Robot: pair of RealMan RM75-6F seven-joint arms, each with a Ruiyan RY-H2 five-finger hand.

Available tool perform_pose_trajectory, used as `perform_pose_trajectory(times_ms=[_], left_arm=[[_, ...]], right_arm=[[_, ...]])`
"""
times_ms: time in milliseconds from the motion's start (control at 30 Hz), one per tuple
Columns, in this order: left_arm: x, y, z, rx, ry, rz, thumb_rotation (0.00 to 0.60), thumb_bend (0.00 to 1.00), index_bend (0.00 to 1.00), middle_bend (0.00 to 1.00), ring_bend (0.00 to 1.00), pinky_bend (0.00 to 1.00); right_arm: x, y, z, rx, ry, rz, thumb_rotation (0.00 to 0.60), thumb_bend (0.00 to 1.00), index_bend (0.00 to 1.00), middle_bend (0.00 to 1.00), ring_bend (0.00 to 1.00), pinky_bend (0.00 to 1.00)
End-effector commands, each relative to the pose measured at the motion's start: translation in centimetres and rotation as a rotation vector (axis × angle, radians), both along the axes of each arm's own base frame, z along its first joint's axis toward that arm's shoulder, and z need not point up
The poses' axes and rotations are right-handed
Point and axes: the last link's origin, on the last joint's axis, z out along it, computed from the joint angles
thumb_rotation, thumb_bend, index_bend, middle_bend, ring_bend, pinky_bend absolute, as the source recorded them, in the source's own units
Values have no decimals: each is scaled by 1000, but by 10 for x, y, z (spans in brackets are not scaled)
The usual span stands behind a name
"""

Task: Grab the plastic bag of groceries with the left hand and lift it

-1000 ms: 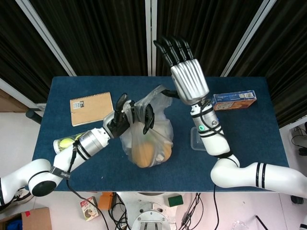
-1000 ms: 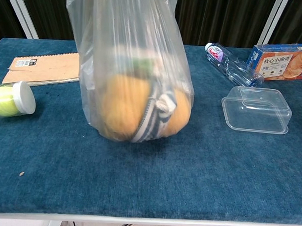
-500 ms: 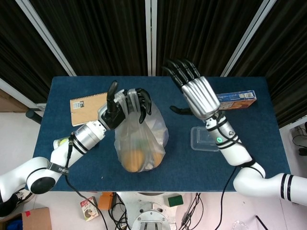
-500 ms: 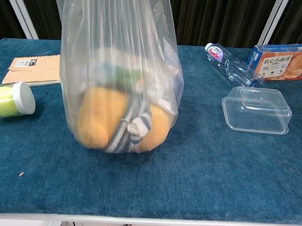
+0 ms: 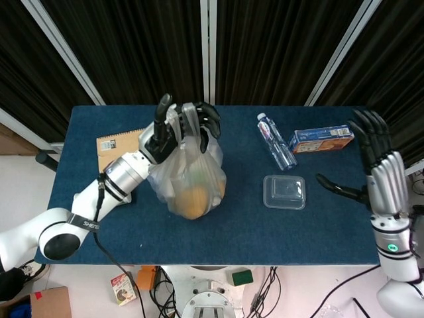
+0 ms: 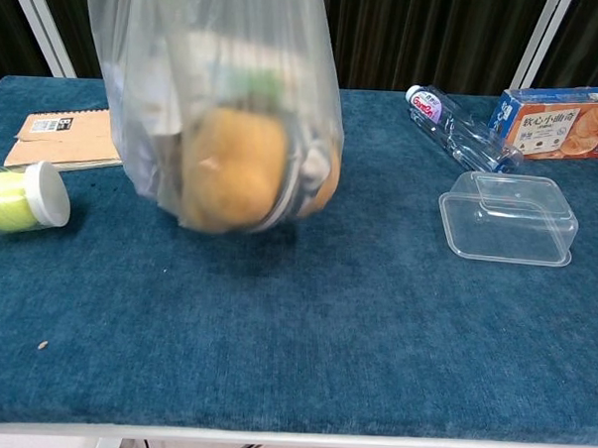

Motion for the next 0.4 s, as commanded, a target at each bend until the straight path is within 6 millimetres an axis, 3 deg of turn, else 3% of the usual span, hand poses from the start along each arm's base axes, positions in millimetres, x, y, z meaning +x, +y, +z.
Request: perform_pose_trajectory(times_ms=[33,233,400], left_arm=[[21,1,16,72,24,-33,35,0,359,440,413,591],[42,4,35,145,40,-25,33,0,355,425,406,578],[52,3,39,167,67,-22,32,0,354,420,404,578]], right_arm=[[-61,43,-11,-5,-15,-73,600,24,0,0,0,0],[-132,70,-36,35,-5,-290,600,23,0,0,0,0],[-160,80,-50,107,-16,-382,600,26,0,0,0,0]])
